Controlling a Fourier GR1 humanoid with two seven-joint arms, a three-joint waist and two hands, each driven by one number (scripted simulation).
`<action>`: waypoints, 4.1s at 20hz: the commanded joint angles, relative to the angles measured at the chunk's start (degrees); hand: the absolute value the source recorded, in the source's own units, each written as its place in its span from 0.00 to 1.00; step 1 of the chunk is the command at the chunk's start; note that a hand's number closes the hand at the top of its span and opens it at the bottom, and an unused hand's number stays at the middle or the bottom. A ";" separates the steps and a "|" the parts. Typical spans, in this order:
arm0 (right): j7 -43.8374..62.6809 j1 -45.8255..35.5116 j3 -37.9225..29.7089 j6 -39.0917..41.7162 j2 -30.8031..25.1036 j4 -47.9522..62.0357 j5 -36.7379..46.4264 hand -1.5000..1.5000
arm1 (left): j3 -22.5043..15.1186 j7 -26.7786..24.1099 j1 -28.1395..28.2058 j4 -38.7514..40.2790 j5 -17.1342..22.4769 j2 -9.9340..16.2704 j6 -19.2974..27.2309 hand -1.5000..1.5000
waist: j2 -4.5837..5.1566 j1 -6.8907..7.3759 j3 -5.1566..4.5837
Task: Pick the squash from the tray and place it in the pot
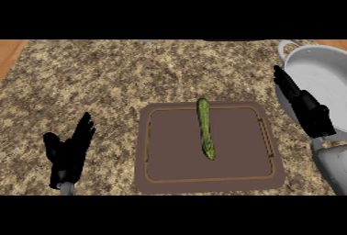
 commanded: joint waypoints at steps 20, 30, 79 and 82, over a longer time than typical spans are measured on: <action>-33.34 -20.52 -1.61 18.19 2.18 25.40 7.67 0.00 | 10.88 -2.62 -12.80 -4.60 0.89 4.84 -4.39 0.50 | 1.09 2.03 0.41; -9.86 -31.73 11.92 32.40 -3.38 15.65 17.99 0.00 | 10.79 1.45 -15.09 -6.39 -0.03 6.04 -3.75 0.50 | 0.66 1.77 0.28; -11.22 -18.15 11.66 29.91 16.40 17.43 56.62 1.00 | 16.53 1.13 -14.85 -6.35 -7.62 -3.09 -8.61 0.50 | 1.18 1.91 0.45; -11.33 -16.44 10.96 27.14 18.66 18.45 58.52 1.00 | 18.01 2.24 -13.59 -8.32 -6.66 -1.84 -10.29 0.50 | 1.14 2.00 0.45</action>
